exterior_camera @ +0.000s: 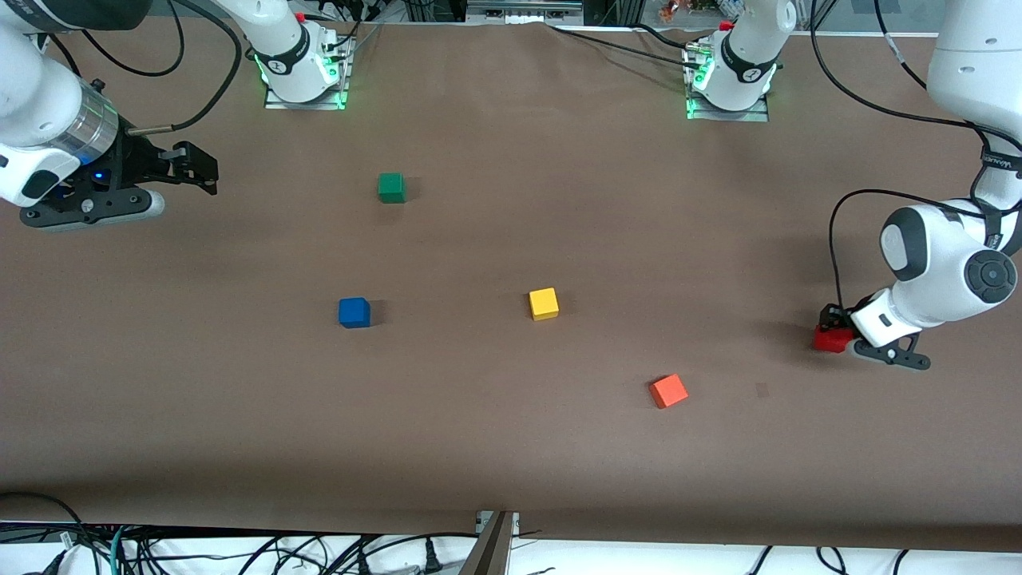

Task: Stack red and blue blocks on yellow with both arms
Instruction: 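Lift and carry the red block over the yellow block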

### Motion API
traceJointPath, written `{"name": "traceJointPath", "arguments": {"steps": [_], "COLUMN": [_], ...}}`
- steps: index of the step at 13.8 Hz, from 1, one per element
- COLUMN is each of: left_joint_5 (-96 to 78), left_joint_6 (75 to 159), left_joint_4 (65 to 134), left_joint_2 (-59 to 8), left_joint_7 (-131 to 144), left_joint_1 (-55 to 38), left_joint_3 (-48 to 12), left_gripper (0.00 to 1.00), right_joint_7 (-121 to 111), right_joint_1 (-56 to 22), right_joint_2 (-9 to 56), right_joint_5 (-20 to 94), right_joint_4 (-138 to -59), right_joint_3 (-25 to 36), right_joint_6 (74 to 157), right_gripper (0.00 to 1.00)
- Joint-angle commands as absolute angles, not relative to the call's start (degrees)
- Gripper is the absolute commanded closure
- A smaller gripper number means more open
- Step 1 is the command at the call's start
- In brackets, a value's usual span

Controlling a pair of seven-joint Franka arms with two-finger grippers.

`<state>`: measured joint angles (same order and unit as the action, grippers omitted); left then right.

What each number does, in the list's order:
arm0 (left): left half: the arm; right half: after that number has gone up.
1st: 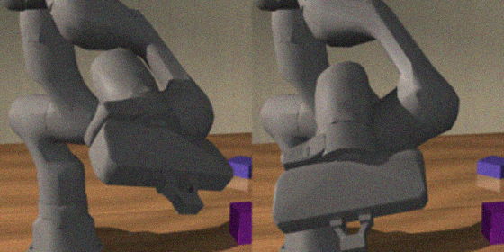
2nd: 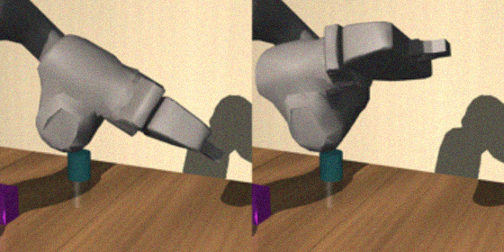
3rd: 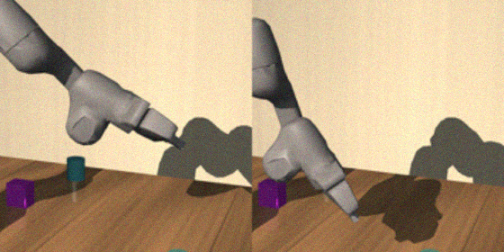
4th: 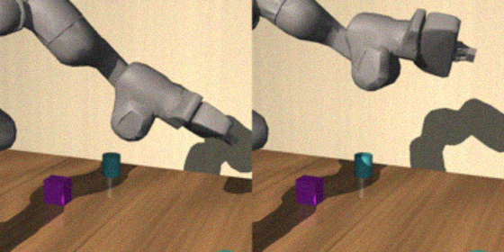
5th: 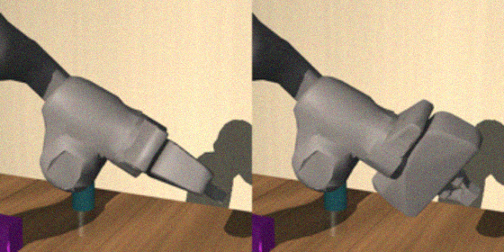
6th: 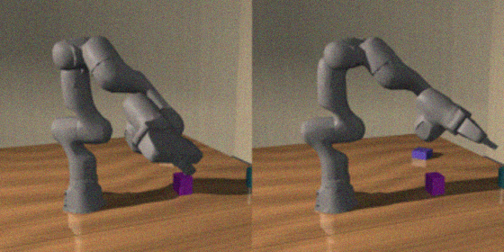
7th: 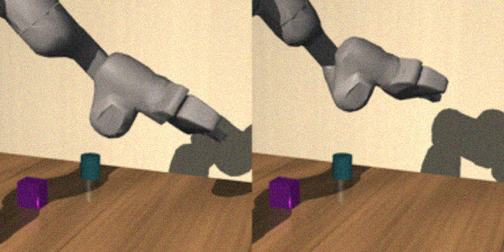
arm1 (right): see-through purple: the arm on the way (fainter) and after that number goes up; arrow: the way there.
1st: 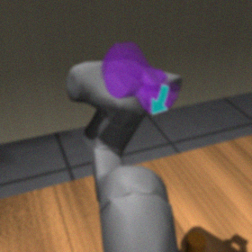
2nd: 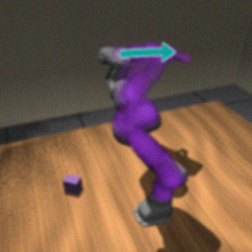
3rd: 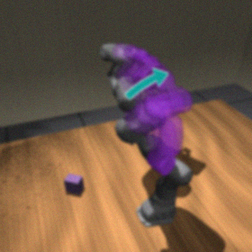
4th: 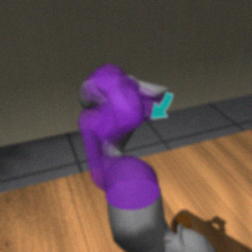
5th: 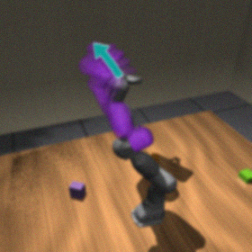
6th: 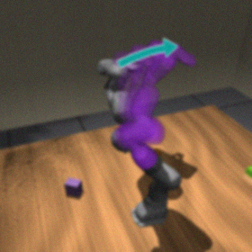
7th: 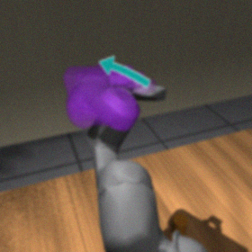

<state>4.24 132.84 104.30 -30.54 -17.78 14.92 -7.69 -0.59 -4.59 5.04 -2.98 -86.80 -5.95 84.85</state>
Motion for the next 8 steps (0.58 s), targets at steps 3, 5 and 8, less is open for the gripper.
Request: {"name": "traceJointPath", "arguments": {"steps": [3,5,8], "left_joint_5": [5.1,5.01,4.39], "left_joint_6": [115.41,115.31,115.57], "left_joint_4": [91.43,88.87,86.58], "left_joint_2": [-28.47,-29.7,-33.38], "left_joint_7": [8.03,17.44,31.06], "left_joint_1": [4.79,-1.99,-11.92], "left_joint_3": [-17.14,-17.23,-17.23], "left_gripper": [1.0,1.0,1.0], "right_joint_7": [-1.05,-1.14,-1.32], "right_joint_1": [-4.04,-3.96,-4.22], "right_joint_2": [5.62,5.97,7.55], "right_joint_5": [-1.5,-1.49,-1.41], "right_joint_4": [-85.96,-85.87,-85.43], "right_joint_3": [-6.5,-6.5,-6.68], "right_joint_6": [84.46,84.46,84.2], "right_gripper": [0.0,0.0,0.0]}}
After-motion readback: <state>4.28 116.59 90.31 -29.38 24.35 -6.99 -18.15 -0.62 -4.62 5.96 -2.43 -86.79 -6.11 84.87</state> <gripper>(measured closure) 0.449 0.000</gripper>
